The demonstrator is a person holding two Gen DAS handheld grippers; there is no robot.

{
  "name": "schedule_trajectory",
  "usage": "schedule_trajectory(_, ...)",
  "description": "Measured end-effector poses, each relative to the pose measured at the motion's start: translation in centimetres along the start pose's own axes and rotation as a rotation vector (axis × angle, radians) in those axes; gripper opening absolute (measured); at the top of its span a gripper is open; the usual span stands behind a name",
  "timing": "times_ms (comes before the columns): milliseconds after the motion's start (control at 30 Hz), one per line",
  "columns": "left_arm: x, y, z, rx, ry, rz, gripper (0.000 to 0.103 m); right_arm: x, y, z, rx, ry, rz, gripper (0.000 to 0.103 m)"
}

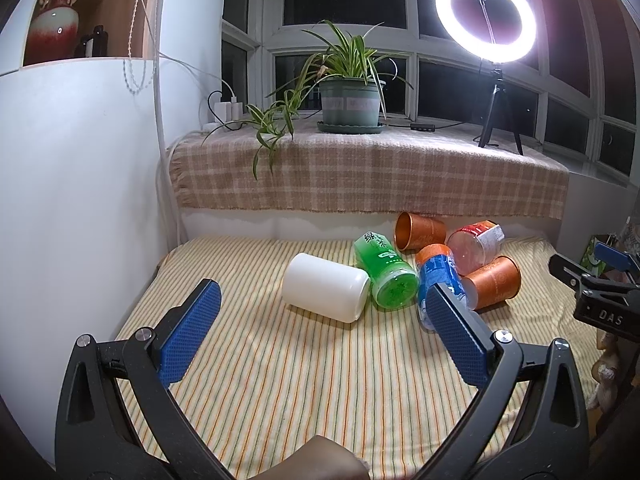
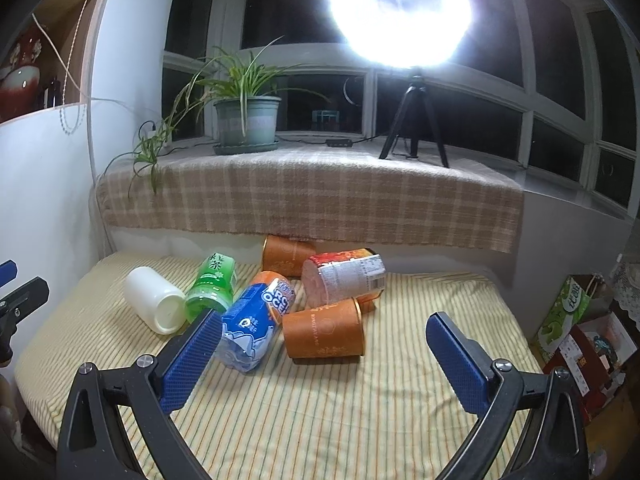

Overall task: Flip cup upright
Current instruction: 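Move the right gripper down to the lying white cup and close on it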

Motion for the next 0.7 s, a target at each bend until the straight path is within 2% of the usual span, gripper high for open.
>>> schedule_trajectory(233,0.2,-0.2,0.8,-0.018,0.005,0.008,0.103,-1.2,-3.0,1.3,-0.072,0.018,0.051,0.103)
schedule_trajectory(467,0.6,-0.2,2.2,-0.052,0.014,0.017,0.103,-2.7,-6.7,3.0,-0.194,0.014,0.131,0.103)
schedule_trajectory(700,1.0,0.1,4.0,-0.095,0.034,0.03,0.103,-4.2,-9.7,7.0,-0.308,0.12,0.194,0.103)
Point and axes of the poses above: each gripper's, at about its wrist camera, not at the fingertips, and y roughly against the way its jaws point, z to its left, x to its underside, the point moved 2 cm from there along -y, roughly the way its jaws point, and after that the axes turned 1 degree about -z, right-handed, at the moved point
